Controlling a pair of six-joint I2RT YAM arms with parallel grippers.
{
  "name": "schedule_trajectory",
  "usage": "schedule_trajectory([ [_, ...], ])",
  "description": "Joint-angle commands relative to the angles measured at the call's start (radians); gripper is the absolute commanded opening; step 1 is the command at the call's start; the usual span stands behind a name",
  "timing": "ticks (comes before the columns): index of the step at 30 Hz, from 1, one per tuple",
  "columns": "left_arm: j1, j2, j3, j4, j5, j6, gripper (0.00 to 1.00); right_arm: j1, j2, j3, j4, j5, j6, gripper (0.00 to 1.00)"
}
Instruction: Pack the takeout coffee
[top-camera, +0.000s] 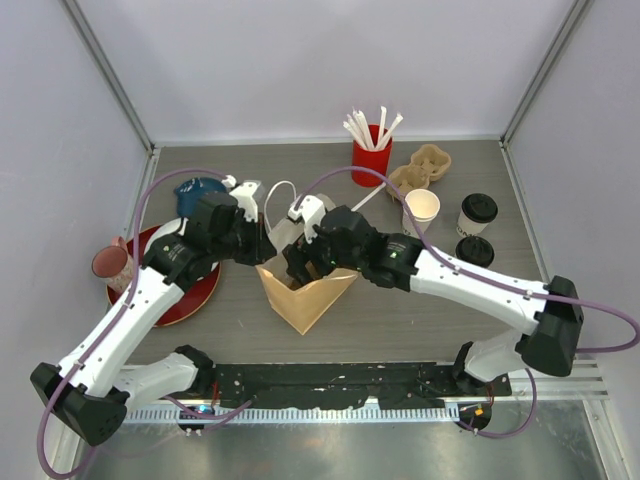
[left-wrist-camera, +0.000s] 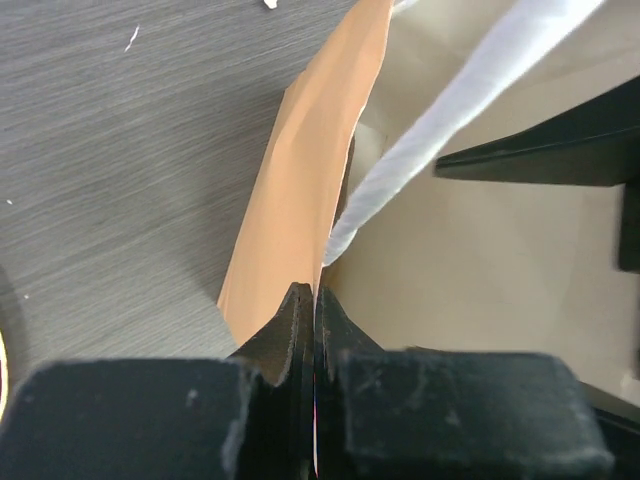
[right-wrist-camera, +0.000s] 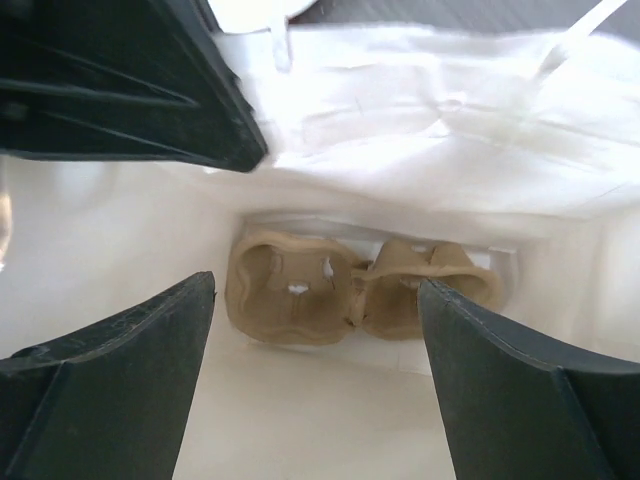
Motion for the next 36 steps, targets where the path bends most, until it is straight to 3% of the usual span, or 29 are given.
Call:
schedule_trajectory([
  [1,0.003,-0.013,0.026,0.023,-0.014,0.108,0.00,0.008,-0.114,0.060,0.079,-0.008,-0.046,0.88],
  [8,-0.032,-0.050,0.045,0.049,0.012,0.385,0.00,0.008,-0.222,0.081,0.141,0.055,-0.046,0.88],
  [16,-0.078,-0.119,0.040,0.167,-0.098,0.741,0.00,0.006,-0.311,0.037,0.183,0.155,-0.055,0.88],
  [21,-0.103,-0.179,-0.027,0.273,-0.131,0.922,0.00,0.008,-0.371,-0.021,0.199,0.178,-0.048,0.88],
  [25,-0.184,-0.253,-0.121,0.330,-0.176,1.063,0.00,0.006,-0.386,-0.063,0.197,0.210,-0.046,0.88],
  [29,-0.253,-0.311,-0.252,0.396,-0.230,1.133,0.00,0.006,-0.383,-0.094,0.196,0.230,-0.042,0.88],
  [36,-0.299,-0.333,-0.309,0.418,-0.276,1.128,0.00,0.006,-0.394,-0.147,0.196,0.224,-0.029,0.88],
])
